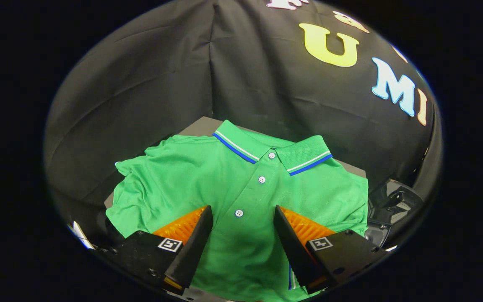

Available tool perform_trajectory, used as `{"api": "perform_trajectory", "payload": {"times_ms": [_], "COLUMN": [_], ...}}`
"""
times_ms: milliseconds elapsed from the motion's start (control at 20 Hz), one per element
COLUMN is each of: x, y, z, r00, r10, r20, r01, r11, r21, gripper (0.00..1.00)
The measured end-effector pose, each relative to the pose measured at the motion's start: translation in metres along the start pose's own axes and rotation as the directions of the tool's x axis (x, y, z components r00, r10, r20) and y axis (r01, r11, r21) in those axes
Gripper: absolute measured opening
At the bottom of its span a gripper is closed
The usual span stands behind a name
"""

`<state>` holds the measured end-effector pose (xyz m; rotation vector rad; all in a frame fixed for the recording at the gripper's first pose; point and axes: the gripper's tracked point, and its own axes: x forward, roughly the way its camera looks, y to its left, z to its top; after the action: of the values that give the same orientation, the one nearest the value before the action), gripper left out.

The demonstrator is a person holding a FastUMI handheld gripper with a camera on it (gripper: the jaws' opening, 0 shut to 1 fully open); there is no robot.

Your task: Put the clothes into the washing machine and then close the washing machine lid.

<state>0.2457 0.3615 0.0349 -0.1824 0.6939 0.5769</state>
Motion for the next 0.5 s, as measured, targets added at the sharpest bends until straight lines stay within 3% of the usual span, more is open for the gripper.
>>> {"api": "perform_trajectory", "payload": {"times_ms": [150,200,300,450,500], "x": [-0.005,-0.003,-0.005,-0.004,-0.016], "y": [0.0,0.0,0.003,0.003,0.003], "z": [-0.002,0.0,-0.001,-0.003,-0.006], "r00": [1.0,1.0,1.0,0.999,0.999], "r10": [0.0,0.009,0.015,0.028,0.021], "r20": [-0.022,-0.01,0.011,0.036,0.048], "r01": [-0.001,-0.01,-0.015,-0.025,-0.017], "r11": [1.0,0.999,1.0,0.997,0.997], "r21": [-0.029,-0.033,-0.006,-0.077,-0.074], "gripper": [0.77,0.77,0.11,0.11,0.06]}}
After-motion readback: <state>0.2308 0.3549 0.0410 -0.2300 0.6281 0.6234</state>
